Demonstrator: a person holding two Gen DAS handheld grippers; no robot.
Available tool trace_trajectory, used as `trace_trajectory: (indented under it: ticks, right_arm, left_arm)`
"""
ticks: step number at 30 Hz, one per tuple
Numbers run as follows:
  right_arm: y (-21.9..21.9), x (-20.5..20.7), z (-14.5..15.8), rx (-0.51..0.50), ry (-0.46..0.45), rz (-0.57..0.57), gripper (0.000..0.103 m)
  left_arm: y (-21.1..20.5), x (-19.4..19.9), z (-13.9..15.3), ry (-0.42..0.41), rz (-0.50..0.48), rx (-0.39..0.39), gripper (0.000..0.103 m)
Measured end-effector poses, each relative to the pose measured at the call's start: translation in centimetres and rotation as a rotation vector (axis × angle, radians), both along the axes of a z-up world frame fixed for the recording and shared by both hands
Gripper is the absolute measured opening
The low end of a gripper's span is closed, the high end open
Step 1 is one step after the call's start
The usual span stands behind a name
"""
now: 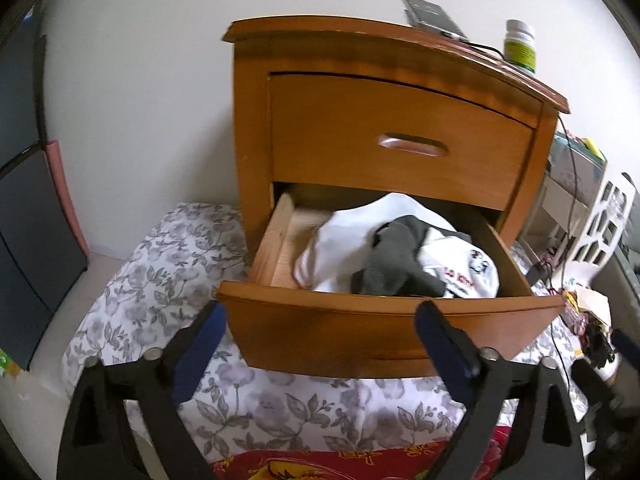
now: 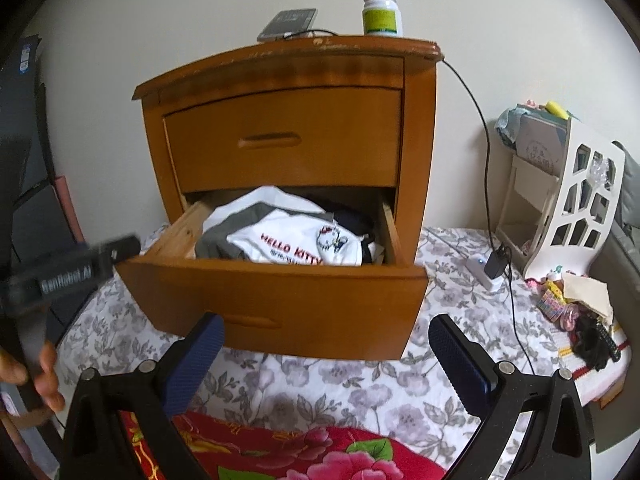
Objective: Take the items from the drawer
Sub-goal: 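Reach the right gripper into the drawer and grasp the white Hello Kitty sock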
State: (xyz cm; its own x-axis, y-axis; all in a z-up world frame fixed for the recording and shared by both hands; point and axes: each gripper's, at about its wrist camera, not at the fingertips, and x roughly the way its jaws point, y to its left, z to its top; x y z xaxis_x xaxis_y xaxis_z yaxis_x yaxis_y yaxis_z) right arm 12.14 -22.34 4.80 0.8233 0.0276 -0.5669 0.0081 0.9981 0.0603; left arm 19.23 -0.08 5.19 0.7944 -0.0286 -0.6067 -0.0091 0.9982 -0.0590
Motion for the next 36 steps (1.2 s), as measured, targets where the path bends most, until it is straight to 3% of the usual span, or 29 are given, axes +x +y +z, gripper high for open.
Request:
trace_trajectory:
  ticks: [12,16,19,23,28,36]
  right_arm:
    - [-0.3,4.4,4.6,0.036,-0.039,0.050,0.103]
    - [-0.6,6.4,6.7,0.057,-0.038,0.077,0.103]
    - [-0.1,8.0,8.3,0.016,-0.047,0.108,0.103]
    - [1.1,10.4,9.6,-0.032,-0.028,0.157,0.103]
    - [3.0,13.6,9.0,-0.009,0.088,0.231,0.103]
    - [5.8,18.2,3.7,-0.088,0.294,0.219,0.103]
  left_arm:
    - [1.4,0.5,-0.8,-0.061,0.035,-0.027,0.098]
    - [1.7,0.5,-1.0,-0.095,0.040,-0.019,0.103]
    - [2.0,0.5,-1.1,-0.124,0.047,-0.006,0.103]
    - [2.7,0.9,-1.5,-0.104,0.024,-0.058,0.103]
    - [2.6,1.2,-1.8,-0.085,-0.014,-0.056,0.103]
    - [2.4,1.8,-2.7,-0.033,-0.060,-0.059,0.103]
